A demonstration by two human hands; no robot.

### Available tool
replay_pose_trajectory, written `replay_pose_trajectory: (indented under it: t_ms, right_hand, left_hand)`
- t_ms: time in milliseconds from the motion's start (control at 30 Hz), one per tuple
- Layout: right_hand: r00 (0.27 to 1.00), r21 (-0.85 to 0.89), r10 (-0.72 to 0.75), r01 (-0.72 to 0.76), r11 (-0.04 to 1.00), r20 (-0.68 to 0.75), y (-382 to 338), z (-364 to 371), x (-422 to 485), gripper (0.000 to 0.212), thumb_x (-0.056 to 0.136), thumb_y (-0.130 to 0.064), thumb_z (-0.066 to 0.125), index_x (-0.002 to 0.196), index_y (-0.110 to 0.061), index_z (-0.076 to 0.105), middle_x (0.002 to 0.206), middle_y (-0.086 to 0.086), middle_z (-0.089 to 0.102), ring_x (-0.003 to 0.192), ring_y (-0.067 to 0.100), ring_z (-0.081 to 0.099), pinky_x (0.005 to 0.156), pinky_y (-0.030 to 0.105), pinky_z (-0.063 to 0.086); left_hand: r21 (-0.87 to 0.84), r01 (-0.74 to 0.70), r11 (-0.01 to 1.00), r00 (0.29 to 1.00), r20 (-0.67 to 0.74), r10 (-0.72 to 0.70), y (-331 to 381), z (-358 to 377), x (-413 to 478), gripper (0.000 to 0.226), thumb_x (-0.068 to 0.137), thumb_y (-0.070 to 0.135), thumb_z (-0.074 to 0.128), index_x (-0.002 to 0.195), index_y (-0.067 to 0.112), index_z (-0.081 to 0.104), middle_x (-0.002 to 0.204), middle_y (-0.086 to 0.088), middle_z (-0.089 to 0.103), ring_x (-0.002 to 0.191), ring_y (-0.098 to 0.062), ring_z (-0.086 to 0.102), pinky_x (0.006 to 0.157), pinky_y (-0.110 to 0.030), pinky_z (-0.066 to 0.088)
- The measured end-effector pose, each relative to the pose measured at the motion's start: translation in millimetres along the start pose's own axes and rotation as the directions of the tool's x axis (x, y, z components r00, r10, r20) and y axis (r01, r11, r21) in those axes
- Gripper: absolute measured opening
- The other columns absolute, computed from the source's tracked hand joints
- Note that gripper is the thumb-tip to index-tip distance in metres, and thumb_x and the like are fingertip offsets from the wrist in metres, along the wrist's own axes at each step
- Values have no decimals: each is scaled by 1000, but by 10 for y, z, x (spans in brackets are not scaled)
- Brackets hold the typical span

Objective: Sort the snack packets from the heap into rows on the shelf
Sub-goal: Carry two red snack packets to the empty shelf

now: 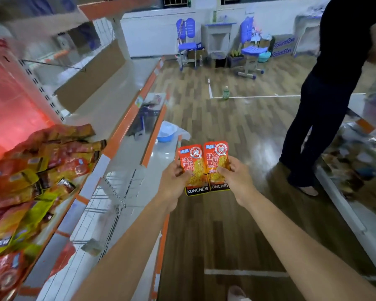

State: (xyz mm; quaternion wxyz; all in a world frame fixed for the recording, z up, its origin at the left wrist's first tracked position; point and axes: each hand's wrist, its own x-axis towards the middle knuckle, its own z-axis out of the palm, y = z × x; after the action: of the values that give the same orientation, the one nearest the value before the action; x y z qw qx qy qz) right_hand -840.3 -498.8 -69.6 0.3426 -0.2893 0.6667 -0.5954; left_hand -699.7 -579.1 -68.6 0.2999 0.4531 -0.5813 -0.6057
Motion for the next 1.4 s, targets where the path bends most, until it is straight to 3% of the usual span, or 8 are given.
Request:
replay_pose_trajectory:
  t_ms: [133, 500, 700, 833, 933, 1133, 1233, 1400]
  right_hand:
    - [1000, 21, 9, -9, 1000, 5, -38, 91, 924, 21, 93, -12, 59, 94, -32, 58, 91, -16, 67, 88, 4, 65, 73, 24, 53]
    - [990, 43, -28, 22, 999, 139, -484, 337, 3643, 27, 89, 5, 54, 108, -10, 65, 107, 12, 70, 97, 26, 66, 91, 44, 52]
    - [979, -3, -53, 55, 999, 196, -687, 671, 4927, 23, 90, 1, 55, 100, -17, 65, 106, 11, 70, 101, 31, 65, 94, 51, 49]
    - [968, 41, -91, 84, 996, 233, -812, 989, 5800, 30, 89, 3, 53, 85, -23, 67, 85, -6, 74, 84, 15, 70, 79, 34, 56]
    - [961, 74, -83, 65, 995, 265, -954, 1236, 6407, 36, 88, 10, 49, 83, -20, 67, 75, -11, 73, 70, 4, 69, 60, 18, 53]
    - [970, 53, -57, 45, 998, 237, -1087, 1630, 7522, 28, 90, 4, 51, 103, -16, 67, 102, 8, 71, 97, 29, 67, 89, 47, 53]
    - [971, 39, -39, 31, 999, 237, -1127, 1777, 8046, 31, 90, 3, 50, 105, -20, 65, 103, 7, 71, 96, 26, 67, 87, 43, 54]
    - [942, 40, -43, 31, 999, 334, -1226, 2041, 8947, 38, 88, 10, 46, 90, -25, 62, 92, 0, 70, 84, 16, 67, 72, 29, 54]
  left_hand:
    - [22, 13, 1000, 1000, -19, -13, 91, 69, 910, 32, 92, 26, 62, 122, 26, 53, 119, 4, 63, 111, -17, 61, 99, -46, 49]
    - [-34, -61, 998, 993, -108, 57, 795, 314, 3386, 30, 89, 5, 64, 114, 19, 55, 108, -1, 65, 101, -17, 64, 90, -39, 54]
    - [-26, -65, 998, 988, -145, 60, 986, 213, 4642, 41, 84, -2, 66, 118, 18, 54, 113, -3, 65, 103, -18, 63, 84, -32, 54]
    - [-37, -99, 994, 980, -178, 91, 1129, 66, 5577, 42, 83, -3, 68, 110, 25, 53, 101, 7, 66, 92, -7, 64, 65, -16, 51]
    - [-29, -99, 995, 976, -199, 91, 1290, -72, 6256, 43, 81, -7, 66, 110, 22, 53, 100, 2, 66, 93, -15, 65, 73, -26, 53]
    - [54, -126, 991, 965, -226, 135, 1599, -263, 7324, 38, 79, -4, 68, 100, 25, 57, 95, 5, 69, 87, -14, 66, 73, -30, 54]
    - [71, -128, 989, 961, -238, 141, 1674, -326, 7814, 36, 80, 2, 70, 108, 21, 58, 105, -6, 69, 88, -19, 66, 66, -28, 51]
    - [79, -144, 986, 933, -321, 162, 1797, -368, 8611, 37, 79, 0, 72, 108, 18, 58, 103, -7, 68, 87, -16, 65, 77, -31, 54]
